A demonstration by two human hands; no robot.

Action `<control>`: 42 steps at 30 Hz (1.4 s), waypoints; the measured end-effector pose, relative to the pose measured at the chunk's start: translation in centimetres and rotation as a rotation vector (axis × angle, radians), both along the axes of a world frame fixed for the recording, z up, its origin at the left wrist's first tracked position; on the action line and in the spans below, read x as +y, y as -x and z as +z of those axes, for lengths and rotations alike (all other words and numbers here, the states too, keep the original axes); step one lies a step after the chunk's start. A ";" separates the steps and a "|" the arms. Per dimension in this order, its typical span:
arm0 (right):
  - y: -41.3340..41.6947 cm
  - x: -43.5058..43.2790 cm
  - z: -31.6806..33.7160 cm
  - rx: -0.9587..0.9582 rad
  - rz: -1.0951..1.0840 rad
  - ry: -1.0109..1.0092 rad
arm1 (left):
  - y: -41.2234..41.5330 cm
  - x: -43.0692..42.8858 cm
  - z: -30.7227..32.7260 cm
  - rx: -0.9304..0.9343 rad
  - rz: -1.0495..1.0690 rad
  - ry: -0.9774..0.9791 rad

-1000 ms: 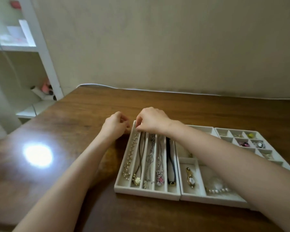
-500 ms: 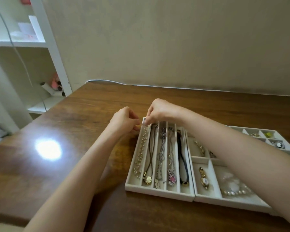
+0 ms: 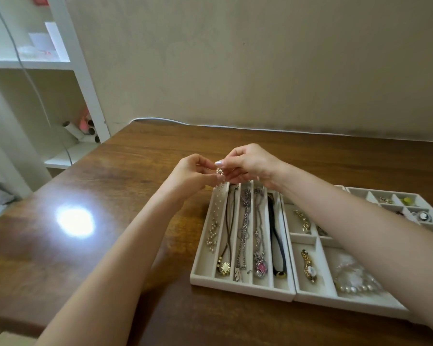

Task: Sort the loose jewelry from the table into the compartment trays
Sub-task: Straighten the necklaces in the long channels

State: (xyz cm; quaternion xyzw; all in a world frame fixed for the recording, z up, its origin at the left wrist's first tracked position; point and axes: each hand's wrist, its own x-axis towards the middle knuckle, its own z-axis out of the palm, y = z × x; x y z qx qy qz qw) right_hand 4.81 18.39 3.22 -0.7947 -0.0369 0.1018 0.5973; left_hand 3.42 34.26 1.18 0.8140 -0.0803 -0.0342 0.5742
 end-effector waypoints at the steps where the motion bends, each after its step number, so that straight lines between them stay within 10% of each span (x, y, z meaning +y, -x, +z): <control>1: 0.0 0.0 0.0 0.003 -0.002 -0.032 | 0.0 0.1 0.0 -0.008 0.007 0.014; 14: 0.4 -0.3 0.1 0.000 -0.067 -0.178 | 0.2 0.7 0.6 0.108 -0.235 -0.147; 23: 0.4 -1.0 0.0 -0.010 -0.133 -0.280 | 0.0 0.5 0.1 0.084 -0.026 -0.091; 29: 1.1 -1.0 0.1 0.033 -0.032 -0.279 | 0.0 0.4 0.6 -0.171 0.074 0.186; 42: 1.6 -0.2 0.7 -0.324 0.137 0.087 | 0.0 0.1 0.9 -0.548 0.014 0.155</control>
